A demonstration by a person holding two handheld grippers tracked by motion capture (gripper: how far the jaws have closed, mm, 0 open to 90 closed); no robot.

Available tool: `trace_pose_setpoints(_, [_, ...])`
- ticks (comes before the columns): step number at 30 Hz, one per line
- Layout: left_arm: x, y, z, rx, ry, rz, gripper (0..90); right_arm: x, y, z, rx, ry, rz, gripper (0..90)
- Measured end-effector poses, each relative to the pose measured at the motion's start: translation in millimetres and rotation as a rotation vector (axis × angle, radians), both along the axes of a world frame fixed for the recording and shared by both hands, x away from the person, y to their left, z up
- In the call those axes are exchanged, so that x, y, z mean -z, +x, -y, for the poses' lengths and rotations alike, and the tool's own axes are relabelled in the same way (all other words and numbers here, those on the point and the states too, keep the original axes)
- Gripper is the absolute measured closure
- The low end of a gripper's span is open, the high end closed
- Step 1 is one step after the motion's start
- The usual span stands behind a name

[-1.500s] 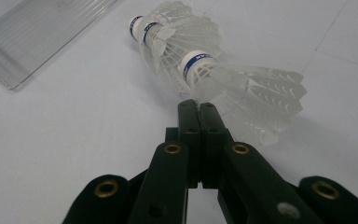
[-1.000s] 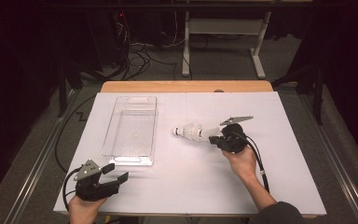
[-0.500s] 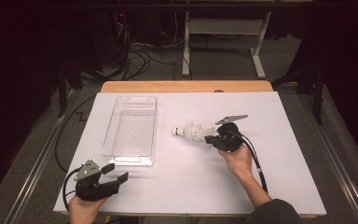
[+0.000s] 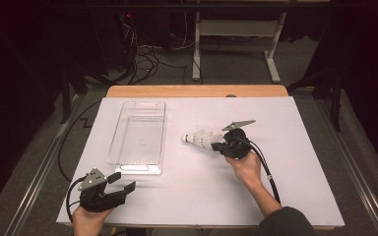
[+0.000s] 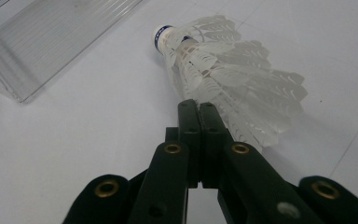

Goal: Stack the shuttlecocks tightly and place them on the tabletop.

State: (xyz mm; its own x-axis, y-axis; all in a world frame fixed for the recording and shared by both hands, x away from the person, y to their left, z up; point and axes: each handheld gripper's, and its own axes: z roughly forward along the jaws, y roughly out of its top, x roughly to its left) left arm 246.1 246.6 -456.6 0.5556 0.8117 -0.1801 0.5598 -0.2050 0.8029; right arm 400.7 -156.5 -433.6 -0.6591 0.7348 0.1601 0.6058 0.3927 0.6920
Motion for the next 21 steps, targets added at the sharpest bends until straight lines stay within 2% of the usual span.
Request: trace_pose_setpoints(21, [0.0, 0.1, -0.1, 0.001, -0.001, -0.001, 32.7, 2.7, 5.2, -6.3, -0.002, 0.009, -0.004, 90.0])
